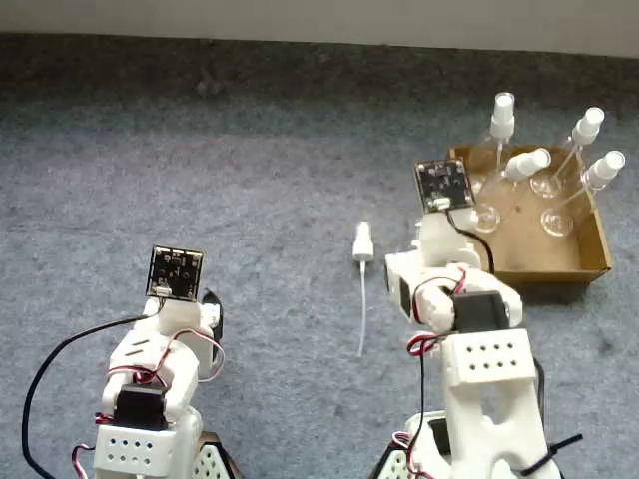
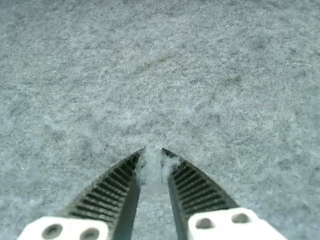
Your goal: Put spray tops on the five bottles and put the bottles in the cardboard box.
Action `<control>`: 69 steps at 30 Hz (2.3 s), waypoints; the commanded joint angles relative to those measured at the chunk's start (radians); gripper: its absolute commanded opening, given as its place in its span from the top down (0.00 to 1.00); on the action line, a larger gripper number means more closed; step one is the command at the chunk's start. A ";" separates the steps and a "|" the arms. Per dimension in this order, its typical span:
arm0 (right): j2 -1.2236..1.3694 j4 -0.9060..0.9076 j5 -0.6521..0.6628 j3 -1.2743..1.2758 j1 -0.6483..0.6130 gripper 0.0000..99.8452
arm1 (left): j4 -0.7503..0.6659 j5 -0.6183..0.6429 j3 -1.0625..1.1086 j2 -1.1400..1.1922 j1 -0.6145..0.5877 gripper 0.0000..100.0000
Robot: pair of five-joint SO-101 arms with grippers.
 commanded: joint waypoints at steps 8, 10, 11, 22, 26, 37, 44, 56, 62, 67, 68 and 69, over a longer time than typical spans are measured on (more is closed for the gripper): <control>-0.375 -0.223 -0.012 0.321 0.016 0.89 | 0.048 -0.012 0.019 -0.013 0.039 0.99; -0.395 -0.222 -0.012 0.346 0.016 0.89 | 0.051 -0.055 0.019 -0.013 0.041 0.99; -0.397 -0.222 -0.012 0.349 0.016 0.89 | 0.051 -0.066 0.019 -0.013 0.041 0.99; -0.403 -0.225 -0.015 0.358 0.035 0.89 | 0.144 -0.074 -0.131 -0.012 0.068 1.00; -0.403 -0.225 -0.015 0.360 0.102 0.89 | 0.161 -0.075 -0.216 -0.012 0.093 0.99; -0.404 -0.251 -0.104 0.420 0.113 0.89 | 0.166 -0.100 -0.344 -0.008 0.094 0.99; -0.404 -0.414 -0.098 0.510 0.114 0.89 | 0.163 -0.124 -0.354 -0.008 0.094 1.00; -0.404 -0.489 -0.100 0.544 0.186 0.89 | 0.157 -0.120 -0.630 0.516 0.180 1.00; -0.404 -0.489 -0.103 0.547 0.223 0.89 | 0.157 -0.120 -0.786 0.783 0.334 0.99; -0.404 -0.489 -0.098 0.549 0.226 0.89 | 0.157 -0.118 -0.900 0.969 0.427 0.99; -0.404 -0.489 -0.098 0.549 0.228 0.89 | 0.157 -0.117 -0.926 1.009 0.438 0.99; -0.404 -0.489 -0.098 0.549 0.228 0.89 | 0.157 -0.104 -0.955 1.049 0.449 0.99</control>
